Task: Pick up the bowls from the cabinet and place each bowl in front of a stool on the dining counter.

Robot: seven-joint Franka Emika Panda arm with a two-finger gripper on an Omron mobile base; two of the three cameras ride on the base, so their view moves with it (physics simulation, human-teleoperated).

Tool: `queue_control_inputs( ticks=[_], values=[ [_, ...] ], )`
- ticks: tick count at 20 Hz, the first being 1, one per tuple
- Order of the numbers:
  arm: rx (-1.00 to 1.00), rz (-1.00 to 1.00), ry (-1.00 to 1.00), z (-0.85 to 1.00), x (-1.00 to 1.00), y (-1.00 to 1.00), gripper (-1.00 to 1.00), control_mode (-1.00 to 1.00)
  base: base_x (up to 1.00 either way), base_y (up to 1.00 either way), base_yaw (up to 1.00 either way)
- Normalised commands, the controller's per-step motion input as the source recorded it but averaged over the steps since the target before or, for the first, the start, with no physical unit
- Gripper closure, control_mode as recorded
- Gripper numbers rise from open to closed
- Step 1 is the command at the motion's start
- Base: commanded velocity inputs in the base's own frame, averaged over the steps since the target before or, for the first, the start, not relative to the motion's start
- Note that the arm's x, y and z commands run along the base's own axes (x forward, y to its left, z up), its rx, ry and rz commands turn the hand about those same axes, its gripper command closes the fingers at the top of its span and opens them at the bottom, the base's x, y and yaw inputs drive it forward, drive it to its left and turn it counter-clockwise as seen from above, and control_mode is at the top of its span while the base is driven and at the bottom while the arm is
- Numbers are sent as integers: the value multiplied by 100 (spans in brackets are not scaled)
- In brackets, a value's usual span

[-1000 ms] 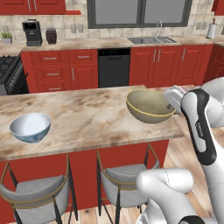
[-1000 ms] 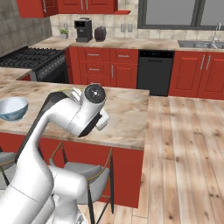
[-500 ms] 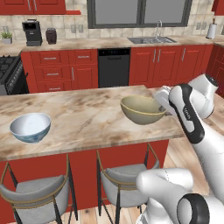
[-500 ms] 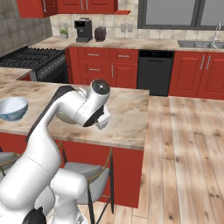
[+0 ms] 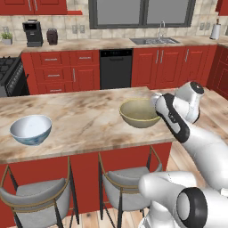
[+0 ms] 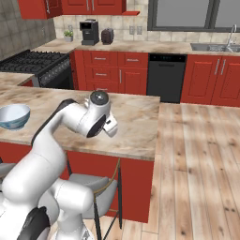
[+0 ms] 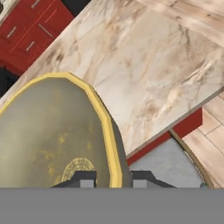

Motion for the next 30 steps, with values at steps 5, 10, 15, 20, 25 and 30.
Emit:
queue_control_inputs(
  ticks=[5, 10, 15, 20, 25, 30],
  values=[
    [-13, -9, -6, -24, 22, 0, 100, -100, 0, 0, 0],
    [0, -5, 5, 0, 19, 0, 100, -100, 0, 0, 0],
    [1, -3, 7, 0, 25, 0, 100, -100, 0, 0, 0],
    [8, 0, 10, -2, 24, 0, 100, -100, 0, 0, 0],
    [13, 0, 4, -17, 21, 0, 100, -100, 0, 0, 0],
    [4, 0, 0, -36, 24, 0, 100, -100, 0, 0, 0]
  ],
)
